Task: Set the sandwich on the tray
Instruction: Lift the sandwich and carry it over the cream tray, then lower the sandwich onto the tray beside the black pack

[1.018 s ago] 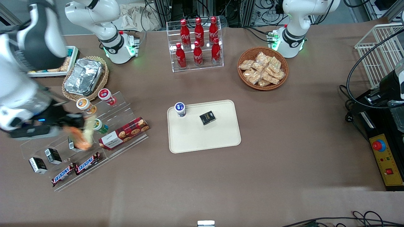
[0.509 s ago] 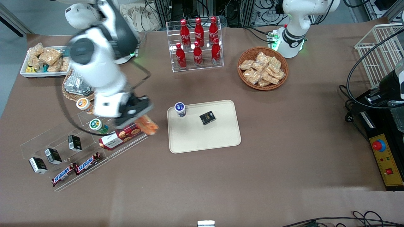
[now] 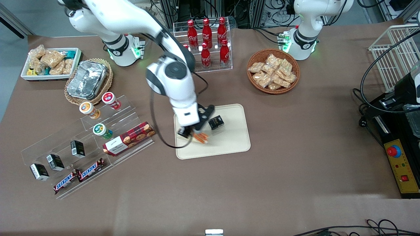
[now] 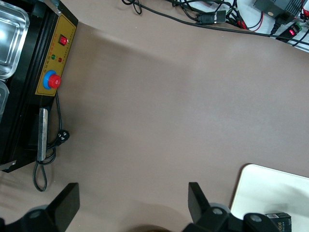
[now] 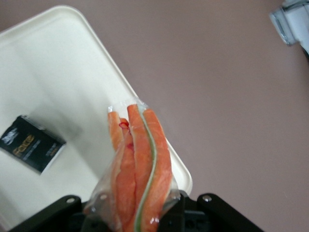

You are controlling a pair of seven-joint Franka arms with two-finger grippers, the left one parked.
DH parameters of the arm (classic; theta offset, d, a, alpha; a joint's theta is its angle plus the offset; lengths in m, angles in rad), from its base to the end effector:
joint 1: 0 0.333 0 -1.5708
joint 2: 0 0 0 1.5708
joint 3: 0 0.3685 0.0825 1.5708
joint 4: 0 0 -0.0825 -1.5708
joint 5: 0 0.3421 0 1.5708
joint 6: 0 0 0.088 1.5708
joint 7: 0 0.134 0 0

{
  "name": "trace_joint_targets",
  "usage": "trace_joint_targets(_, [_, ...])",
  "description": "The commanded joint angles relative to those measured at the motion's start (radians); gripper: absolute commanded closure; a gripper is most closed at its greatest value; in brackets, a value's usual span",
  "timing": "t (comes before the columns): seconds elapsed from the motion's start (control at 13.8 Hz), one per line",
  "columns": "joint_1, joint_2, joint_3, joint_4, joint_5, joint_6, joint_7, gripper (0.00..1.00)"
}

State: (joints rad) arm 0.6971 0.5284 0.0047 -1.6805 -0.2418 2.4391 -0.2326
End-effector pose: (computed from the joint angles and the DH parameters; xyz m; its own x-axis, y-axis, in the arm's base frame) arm 0.5360 0.4464 0.3622 0.4301 0.8883 0.1613 0.8579 -0.4578 0.2335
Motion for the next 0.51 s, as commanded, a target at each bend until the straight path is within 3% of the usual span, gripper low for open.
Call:
trace_joint_targets(0.0, [0.012,0.1,-0.009,0.032,-0.08,0.113,-0.022,1.0])
trace_joint_targets(0.22, [0.035,0.134,-0.011,0.033,-0.155,0.135,-0.037,1.0])
trace_joint_targets(0.44, [0.045,0.153,-0.011,0.059,-0.16,0.15,-0.045,1.0])
